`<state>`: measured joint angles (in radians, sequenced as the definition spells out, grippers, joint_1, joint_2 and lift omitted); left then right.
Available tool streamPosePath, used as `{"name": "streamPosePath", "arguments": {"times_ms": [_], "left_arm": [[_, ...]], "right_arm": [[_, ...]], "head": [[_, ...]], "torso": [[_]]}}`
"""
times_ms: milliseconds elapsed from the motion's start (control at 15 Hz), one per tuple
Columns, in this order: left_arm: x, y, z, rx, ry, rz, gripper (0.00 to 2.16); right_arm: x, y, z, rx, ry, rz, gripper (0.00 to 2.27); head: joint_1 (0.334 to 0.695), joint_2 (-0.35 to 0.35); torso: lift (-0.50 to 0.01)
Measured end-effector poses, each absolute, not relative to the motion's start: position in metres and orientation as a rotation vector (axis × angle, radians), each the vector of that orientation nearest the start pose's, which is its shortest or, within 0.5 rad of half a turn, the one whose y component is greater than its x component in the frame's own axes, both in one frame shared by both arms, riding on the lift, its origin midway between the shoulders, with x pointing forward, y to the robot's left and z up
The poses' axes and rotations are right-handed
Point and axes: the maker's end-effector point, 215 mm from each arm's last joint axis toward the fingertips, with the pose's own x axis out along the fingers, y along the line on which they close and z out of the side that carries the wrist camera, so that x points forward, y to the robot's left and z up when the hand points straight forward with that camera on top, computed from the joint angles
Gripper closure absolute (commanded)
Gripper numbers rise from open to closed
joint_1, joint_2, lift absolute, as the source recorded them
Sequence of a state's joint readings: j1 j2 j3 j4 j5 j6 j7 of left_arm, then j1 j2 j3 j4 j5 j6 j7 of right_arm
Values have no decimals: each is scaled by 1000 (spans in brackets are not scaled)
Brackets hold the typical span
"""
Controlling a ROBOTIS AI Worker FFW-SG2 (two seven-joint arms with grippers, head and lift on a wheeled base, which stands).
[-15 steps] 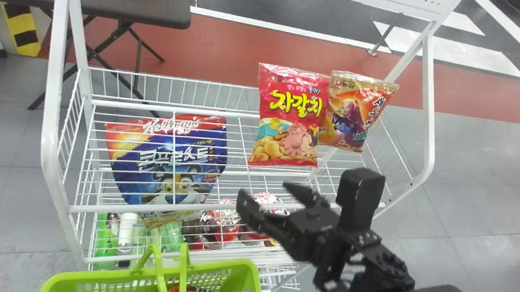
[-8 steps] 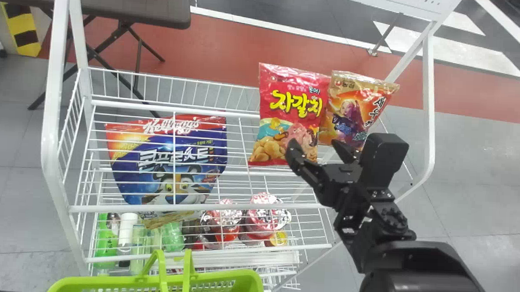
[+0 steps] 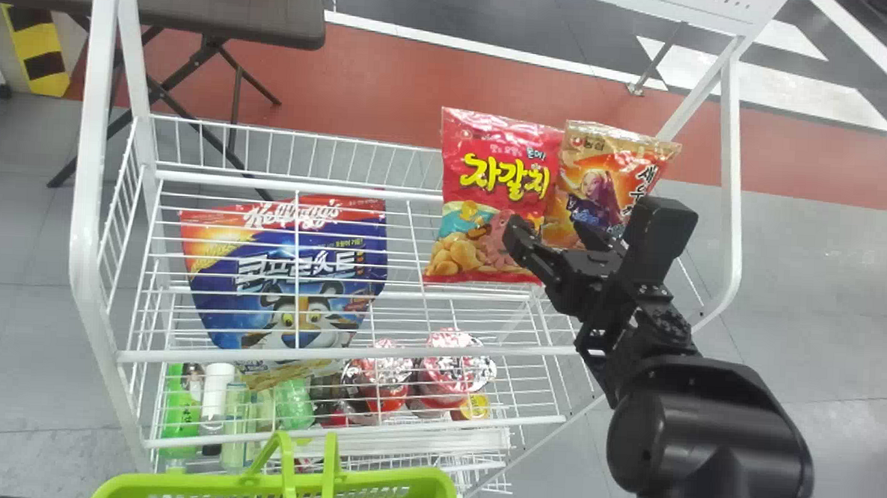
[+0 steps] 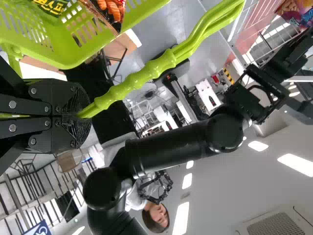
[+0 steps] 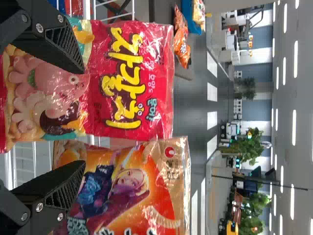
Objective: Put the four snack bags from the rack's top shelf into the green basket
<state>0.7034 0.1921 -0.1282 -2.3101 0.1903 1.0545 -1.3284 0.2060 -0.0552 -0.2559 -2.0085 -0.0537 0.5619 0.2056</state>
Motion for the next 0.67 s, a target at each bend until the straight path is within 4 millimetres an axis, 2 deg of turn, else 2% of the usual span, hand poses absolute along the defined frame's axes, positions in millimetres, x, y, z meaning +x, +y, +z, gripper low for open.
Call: {"name": "streamPosePath", "arguments": {"times_ms": [133, 267, 333, 400, 467, 667], "left_arm": [[107, -7, -382, -711, 912, -1464, 1760], [107, -6, -382, -710, 915, -1464, 1760], [107, -6, -383, -710, 917, -1465, 1760], [106, -5, -383, -710, 918, -1465, 1760], [106, -5, -383, -709, 919, -1465, 1760], [107, -5, -383, -708, 918, -1464, 1760]], "right_arm": [[524, -333, -375, 19, 320, -20, 262], [537, -325, -383, 19, 333, -2, 586], [542, -320, -385, 19, 339, 15, 859], [546, -315, -387, 18, 345, 38, 1571], [548, -311, -388, 16, 352, 55, 1868], [541, -305, -391, 15, 376, 79, 2037]], "head": [[695, -350], [695, -350], [695, -350], [695, -350], [695, -350], [695, -350]], "torso": [[0], [0], [0], [0], [0], [0]]}}
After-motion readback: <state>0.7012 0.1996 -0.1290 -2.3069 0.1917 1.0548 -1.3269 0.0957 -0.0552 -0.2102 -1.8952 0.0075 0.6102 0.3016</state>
